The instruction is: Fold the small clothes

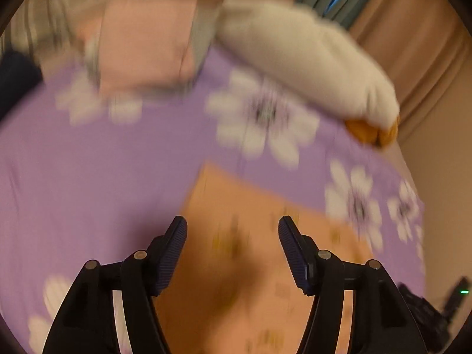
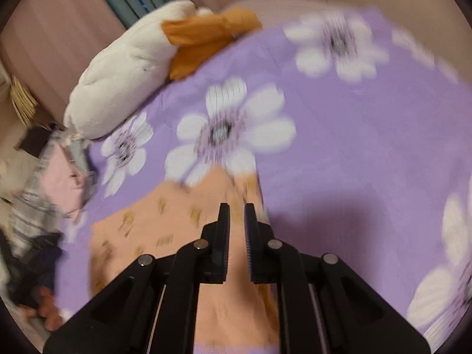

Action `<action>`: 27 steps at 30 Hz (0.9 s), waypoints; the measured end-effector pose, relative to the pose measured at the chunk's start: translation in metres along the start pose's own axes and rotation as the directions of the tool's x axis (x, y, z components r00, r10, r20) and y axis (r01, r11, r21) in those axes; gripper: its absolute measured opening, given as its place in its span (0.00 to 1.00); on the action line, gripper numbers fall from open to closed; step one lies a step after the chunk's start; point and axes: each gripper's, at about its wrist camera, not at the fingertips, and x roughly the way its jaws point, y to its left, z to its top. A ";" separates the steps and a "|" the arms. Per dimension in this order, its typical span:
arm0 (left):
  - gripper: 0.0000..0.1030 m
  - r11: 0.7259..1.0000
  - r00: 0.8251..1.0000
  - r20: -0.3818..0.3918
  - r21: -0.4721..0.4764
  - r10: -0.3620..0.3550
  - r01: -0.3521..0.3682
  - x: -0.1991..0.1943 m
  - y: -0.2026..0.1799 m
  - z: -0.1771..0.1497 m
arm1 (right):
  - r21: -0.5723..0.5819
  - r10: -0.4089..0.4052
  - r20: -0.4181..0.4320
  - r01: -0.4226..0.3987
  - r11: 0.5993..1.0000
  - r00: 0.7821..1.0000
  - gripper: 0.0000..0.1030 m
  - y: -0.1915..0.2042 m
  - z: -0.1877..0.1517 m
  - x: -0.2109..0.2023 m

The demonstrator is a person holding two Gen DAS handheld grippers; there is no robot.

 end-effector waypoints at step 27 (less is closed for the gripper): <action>0.84 0.869 0.917 0.008 -0.316 -0.399 0.381 0.066 0.023 -0.073 | 0.543 0.415 -0.029 -0.334 0.770 0.909 0.47 -0.019 -0.093 0.055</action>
